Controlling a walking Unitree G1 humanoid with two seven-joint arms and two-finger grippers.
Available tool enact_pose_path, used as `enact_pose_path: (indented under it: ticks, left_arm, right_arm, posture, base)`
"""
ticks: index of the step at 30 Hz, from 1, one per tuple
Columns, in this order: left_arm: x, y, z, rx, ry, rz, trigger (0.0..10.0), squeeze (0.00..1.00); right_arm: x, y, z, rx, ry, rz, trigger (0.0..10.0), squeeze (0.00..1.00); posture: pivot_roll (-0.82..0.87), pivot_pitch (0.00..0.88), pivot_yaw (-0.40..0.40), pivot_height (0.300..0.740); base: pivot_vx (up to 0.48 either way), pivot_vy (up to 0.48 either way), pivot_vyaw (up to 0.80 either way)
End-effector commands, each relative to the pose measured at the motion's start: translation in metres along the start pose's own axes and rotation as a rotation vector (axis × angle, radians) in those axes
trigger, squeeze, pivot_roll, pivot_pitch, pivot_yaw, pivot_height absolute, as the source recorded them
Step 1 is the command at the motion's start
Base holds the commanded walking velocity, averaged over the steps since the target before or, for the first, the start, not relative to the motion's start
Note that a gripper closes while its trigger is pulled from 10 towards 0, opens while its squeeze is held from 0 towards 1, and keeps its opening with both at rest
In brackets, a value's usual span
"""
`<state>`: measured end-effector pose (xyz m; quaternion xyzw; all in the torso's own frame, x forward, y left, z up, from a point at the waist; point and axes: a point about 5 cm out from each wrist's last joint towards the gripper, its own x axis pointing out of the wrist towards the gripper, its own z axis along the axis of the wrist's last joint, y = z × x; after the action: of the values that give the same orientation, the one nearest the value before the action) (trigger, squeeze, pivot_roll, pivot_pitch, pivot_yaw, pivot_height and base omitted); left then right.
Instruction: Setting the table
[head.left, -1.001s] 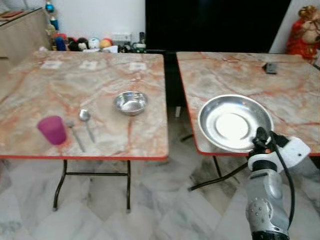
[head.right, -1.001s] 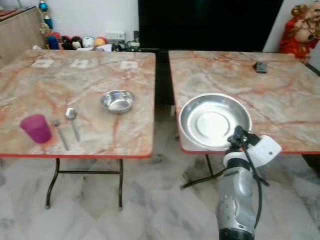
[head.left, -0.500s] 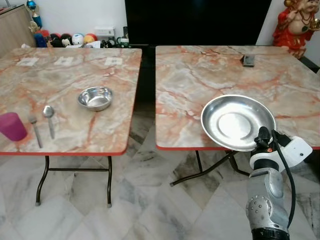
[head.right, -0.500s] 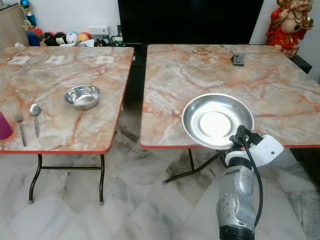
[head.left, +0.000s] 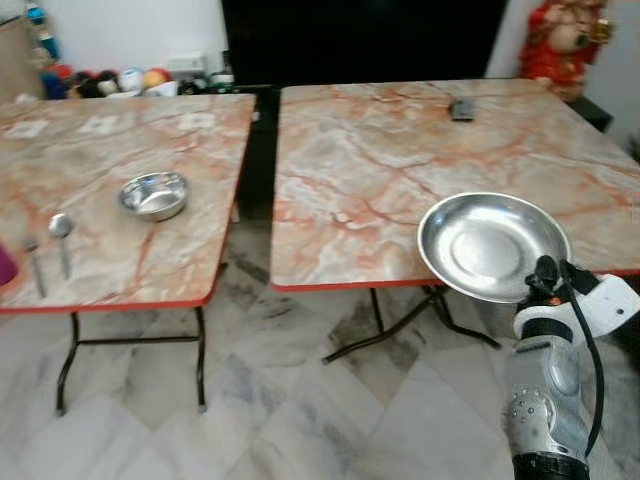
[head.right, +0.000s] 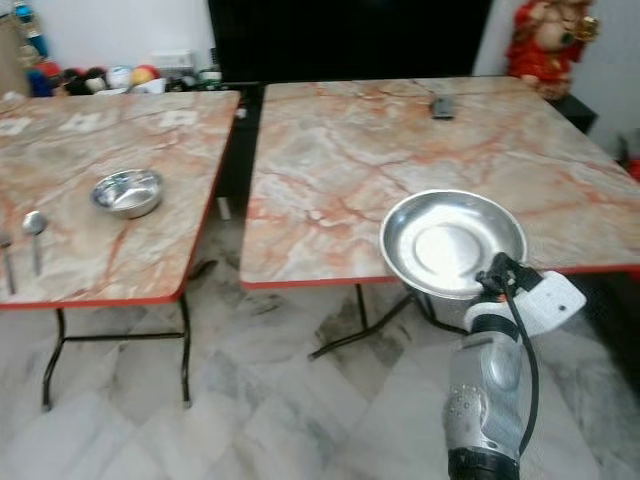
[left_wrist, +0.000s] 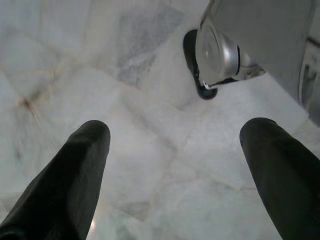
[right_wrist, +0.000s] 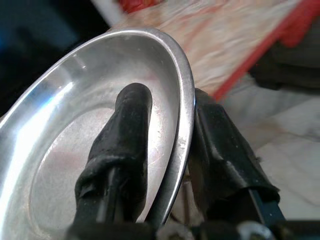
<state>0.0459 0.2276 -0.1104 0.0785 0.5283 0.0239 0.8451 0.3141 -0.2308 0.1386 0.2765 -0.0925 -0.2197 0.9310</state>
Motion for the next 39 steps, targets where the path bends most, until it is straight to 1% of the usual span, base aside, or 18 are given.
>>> enact_pose_path:
  ticks: [1,5,12,28,34,39]
  left_arm:
    - [-0.0009,0.0019,-0.0025,-0.009,0.009,0.001,10.0,0.0]
    - [-0.0006,0.0018,-0.0016,-0.012,0.006,0.001,10.0,0.0]
    - [-0.0004,0.0015,-0.0011,-0.009,0.005,-0.002,10.0,0.0]
    - [-0.0005,0.0015,-0.0014,-0.004,0.006,-0.007,10.0,0.0]
    - [-0.0003,0.0018,-0.0009,-0.006,0.006,-0.009,10.0,0.0]
    - [-0.0001,0.0014,-0.0007,-0.005,0.007,-0.017,10.0,0.0]
  right_arm:
    - [0.0019,0.0013,0.0035,0.0,-0.017,-0.002,10.0,0.0]
    - [0.0025,0.0034,0.0011,-0.002,-0.01,0.001,10.0,0.0]
    - [0.0042,0.0018,0.0031,-0.004,-0.024,-0.007,10.0,0.0]
    - [0.005,0.0059,0.0006,-0.001,-0.028,-0.003,10.0,0.0]
    - [0.0057,0.0051,0.0002,-0.002,-0.031,-0.01,10.0,0.0]
    - [0.0054,0.0003,0.0006,-0.007,-0.045,-0.053,10.0,0.0]
  posture:
    - [-0.03,0.105,-0.002,0.74]
    - [-0.03,0.099,-0.003,0.74]
    - [-0.04,0.092,-0.002,0.74]
    - [-0.03,0.077,0.001,0.74]
    - [-0.03,0.088,0.001,0.74]
    - [-0.03,0.089,0.002,0.74]
  base:
    - [0.0,0.0,-0.8]
    - [0.0,0.0,-0.8]
    - [0.069,0.0,-0.72]
    - [0.256,0.0,0.0]
    - [0.283,0.0,0.0]
    - [0.0,0.0,0.0]
